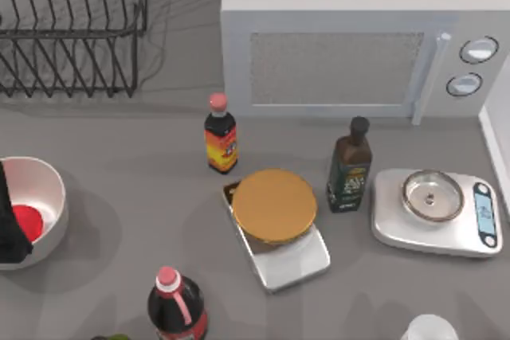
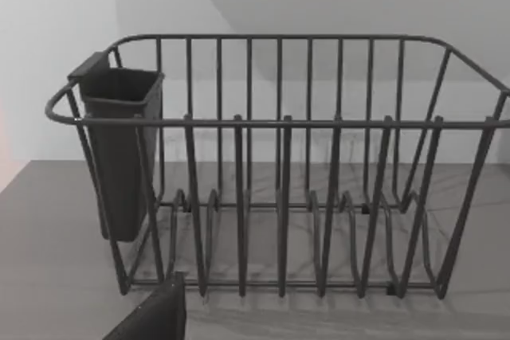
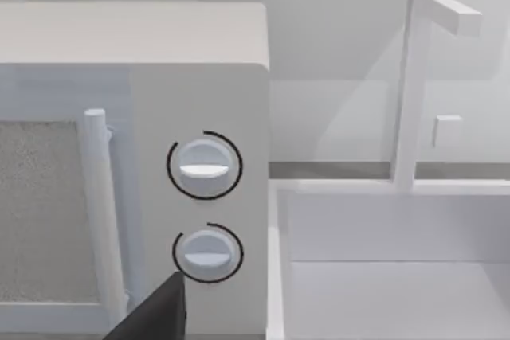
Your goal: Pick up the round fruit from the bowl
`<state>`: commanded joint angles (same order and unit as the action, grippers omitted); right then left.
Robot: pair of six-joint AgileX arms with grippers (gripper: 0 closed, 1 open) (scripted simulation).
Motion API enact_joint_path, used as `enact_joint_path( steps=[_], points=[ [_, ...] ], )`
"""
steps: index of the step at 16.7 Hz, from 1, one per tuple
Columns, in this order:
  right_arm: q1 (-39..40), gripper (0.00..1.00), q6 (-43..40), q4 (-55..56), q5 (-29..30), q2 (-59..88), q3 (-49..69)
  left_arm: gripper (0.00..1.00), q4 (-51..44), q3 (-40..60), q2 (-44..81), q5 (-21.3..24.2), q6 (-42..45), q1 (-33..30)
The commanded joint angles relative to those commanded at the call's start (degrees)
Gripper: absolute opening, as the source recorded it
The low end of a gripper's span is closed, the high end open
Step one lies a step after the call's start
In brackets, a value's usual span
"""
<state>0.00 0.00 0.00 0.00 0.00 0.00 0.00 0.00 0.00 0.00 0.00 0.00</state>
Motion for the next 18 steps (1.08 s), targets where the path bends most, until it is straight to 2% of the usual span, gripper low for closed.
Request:
enact_joint_path(
  steps=[3, 7, 18],
  points=[
    [0.0, 1.00, 0.0, 0.0, 0.0, 0.0, 0.0, 1.00, -1.6, 1.8, 1.9, 0.0, 0.0, 0.0],
    [0.0, 1.00, 0.0, 0.0, 0.0, 0.0, 0.0, 1.00, -10.0, 11.1, 12.9, 0.0, 0.1, -0.1],
    [0.0, 1.00, 0.0, 0.0, 0.0, 0.0, 0.0, 1.00, -46.3, 51.3, 72.3, 0.0, 0.6, -0.3]
  ],
)
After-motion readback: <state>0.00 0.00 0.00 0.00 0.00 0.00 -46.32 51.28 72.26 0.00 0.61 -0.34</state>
